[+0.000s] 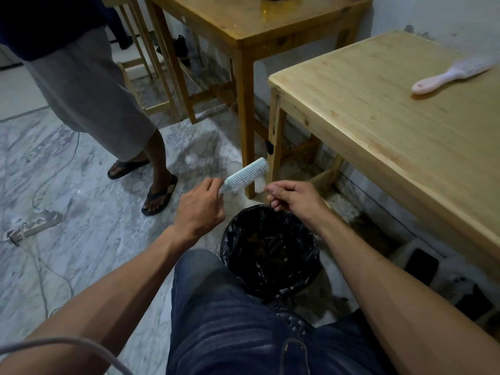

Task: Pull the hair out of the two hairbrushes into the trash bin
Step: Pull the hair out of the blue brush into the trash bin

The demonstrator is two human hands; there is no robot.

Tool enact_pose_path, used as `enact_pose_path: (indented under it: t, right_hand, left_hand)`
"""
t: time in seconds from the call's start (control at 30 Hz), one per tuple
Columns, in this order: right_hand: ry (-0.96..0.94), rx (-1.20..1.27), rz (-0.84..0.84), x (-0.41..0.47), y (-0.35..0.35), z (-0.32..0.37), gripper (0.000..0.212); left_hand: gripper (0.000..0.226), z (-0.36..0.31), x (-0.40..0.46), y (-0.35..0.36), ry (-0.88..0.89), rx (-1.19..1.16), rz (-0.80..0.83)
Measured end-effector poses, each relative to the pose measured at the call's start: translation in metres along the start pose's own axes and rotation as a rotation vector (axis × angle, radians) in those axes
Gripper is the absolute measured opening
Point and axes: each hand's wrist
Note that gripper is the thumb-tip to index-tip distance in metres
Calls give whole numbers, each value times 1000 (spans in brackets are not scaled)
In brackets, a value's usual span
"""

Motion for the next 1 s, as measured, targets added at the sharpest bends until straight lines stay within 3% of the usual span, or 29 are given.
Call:
enact_pose_path:
  t: [0.2, 0.33, 0.43, 0.67, 0.8, 0.9, 1.0]
  right_hand:
    - [16, 9, -70, -6, -25, -4, 12]
    - [215, -313, 113, -12, -16, -6, 41]
    - [323, -507, 131, -9, -7, -2, 55]
    - [237, -645, 54, -6, -2, 21, 48]
    - [232, -701, 102, -9, 1, 43, 80]
    - [137, -635, -23, -9, 9, 65, 63]
    - [85, -500, -79, -8, 16, 93, 61]
  left_hand:
    - [22, 16, -12, 7, -236, 48, 127]
    - [22, 6, -10, 8, -219, 6, 129]
    - [26, -6, -4, 5, -181, -27, 121]
    - [28, -18, 4, -9, -188, -50, 80]
    - [27, -15, 10, -22, -202, -70, 19]
    - [25, -16, 13, -32, -221, -87, -16]
    - [28, -22, 18, -43, -209, -116, -51]
Point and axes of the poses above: each hand's wrist, its own x-axis towards the middle knuckle, its own y-axis out of the palm, z = x × y, and after that the axes turned 1 degree about y, right-handed
